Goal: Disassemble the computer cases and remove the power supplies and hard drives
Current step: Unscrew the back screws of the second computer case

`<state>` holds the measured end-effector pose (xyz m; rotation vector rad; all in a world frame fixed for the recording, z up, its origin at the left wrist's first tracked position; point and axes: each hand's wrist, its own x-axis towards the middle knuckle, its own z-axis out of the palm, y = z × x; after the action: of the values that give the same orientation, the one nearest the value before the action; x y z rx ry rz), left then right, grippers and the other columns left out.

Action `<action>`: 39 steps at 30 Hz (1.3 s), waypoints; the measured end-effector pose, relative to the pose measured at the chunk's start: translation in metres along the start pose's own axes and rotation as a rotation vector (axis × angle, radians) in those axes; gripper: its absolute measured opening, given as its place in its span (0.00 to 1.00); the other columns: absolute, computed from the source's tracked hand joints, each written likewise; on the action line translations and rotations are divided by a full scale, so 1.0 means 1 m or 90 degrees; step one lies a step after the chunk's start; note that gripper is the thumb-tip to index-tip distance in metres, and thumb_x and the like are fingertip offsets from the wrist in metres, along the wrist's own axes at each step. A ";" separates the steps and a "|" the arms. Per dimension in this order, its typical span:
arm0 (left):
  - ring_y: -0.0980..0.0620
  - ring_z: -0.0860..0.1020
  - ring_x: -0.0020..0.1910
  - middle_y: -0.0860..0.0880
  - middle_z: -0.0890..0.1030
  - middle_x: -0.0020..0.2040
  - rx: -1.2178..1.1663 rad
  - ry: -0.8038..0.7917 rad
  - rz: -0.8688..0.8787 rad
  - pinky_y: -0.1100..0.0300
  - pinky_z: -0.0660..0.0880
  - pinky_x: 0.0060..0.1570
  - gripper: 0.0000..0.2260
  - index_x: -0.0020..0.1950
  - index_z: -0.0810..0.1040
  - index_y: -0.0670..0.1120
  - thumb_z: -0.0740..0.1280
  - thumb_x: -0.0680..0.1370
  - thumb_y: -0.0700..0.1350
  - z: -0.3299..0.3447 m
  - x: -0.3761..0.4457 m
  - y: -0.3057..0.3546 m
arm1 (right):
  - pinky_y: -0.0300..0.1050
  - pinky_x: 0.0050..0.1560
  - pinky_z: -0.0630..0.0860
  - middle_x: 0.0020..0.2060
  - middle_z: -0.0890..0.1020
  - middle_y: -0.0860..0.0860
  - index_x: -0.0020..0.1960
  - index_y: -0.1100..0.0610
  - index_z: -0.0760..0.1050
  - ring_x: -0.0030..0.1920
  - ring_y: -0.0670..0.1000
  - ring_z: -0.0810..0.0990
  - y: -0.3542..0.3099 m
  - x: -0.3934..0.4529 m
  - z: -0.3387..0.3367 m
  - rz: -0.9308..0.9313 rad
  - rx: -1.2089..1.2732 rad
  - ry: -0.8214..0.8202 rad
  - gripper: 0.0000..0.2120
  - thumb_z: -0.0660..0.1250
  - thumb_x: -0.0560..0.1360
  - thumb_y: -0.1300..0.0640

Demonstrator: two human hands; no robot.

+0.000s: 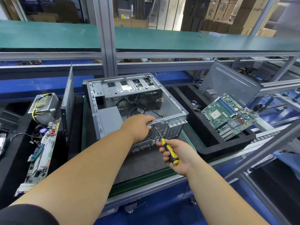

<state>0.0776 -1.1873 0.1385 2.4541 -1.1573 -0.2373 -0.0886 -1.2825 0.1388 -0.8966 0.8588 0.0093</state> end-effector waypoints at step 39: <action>0.49 0.75 0.61 0.54 0.79 0.63 -0.002 0.011 -0.006 0.57 0.70 0.51 0.16 0.66 0.73 0.62 0.63 0.81 0.48 0.001 0.001 0.000 | 0.37 0.19 0.55 0.24 0.69 0.49 0.41 0.59 0.74 0.18 0.44 0.58 0.004 -0.004 -0.003 0.053 -0.034 -0.044 0.20 0.59 0.82 0.46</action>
<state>0.0784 -1.1885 0.1371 2.4542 -1.1374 -0.2212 -0.0946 -1.2809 0.1377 -0.9044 0.8334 0.1359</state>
